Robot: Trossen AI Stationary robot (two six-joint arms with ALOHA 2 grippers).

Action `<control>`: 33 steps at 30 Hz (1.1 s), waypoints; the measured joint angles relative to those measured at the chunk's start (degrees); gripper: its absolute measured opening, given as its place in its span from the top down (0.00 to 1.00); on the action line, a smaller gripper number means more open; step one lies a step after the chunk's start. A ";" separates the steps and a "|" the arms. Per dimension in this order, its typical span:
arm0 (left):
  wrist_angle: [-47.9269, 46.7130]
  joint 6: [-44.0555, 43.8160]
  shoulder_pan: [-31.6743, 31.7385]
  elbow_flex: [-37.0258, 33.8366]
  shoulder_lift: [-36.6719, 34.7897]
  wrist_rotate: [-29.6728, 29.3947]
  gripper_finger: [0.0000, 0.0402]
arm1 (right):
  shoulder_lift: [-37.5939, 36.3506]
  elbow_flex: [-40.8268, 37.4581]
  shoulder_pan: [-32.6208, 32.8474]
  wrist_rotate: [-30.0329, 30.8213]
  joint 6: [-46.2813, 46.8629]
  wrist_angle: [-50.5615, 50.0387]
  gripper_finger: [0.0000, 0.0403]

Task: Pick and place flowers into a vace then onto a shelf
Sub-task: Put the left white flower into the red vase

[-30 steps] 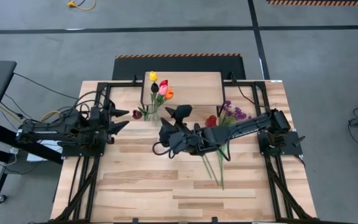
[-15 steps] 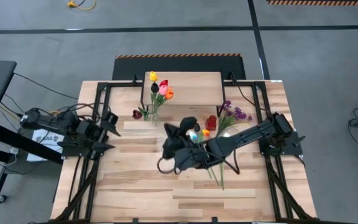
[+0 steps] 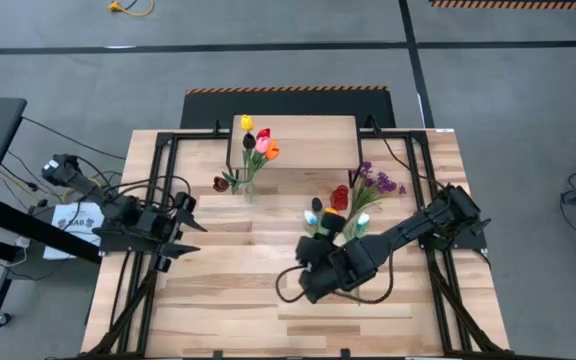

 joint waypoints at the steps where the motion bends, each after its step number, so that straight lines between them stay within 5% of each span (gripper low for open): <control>1: 0.04 0.34 -0.64 0.00 0.00 -0.46 0.52 | 0.00 -1.07 0.44 -0.72 3.25 -1.77 0.99; 8: -0.04 0.88 -3.10 0.00 0.00 -1.80 0.52 | -0.60 -11.34 6.15 1.08 12.08 -2.31 1.00; 13: -0.68 0.88 -3.66 0.00 0.37 -1.76 0.52 | -6.38 -23.48 7.28 2.68 2.19 19.43 1.00; 18: -0.27 1.71 -3.61 0.00 1.89 -1.76 0.52 | -14.82 -38.74 2.98 -12.22 -18.70 51.24 1.00; 21: 1.24 2.54 -3.61 -0.02 3.41 -1.98 0.52 | -20.21 -47.18 -1.24 -21.44 -21.59 58.93 1.00; 26: 3.42 4.29 -3.61 -0.02 5.88 -1.94 0.52 | -28.71 -57.38 -5.10 -20.24 -10.78 59.99 1.00; 33: 1.91 7.83 -3.59 -0.04 6.75 -1.89 0.52 | -32.44 -59.85 -0.51 -10.02 11.11 60.57 1.00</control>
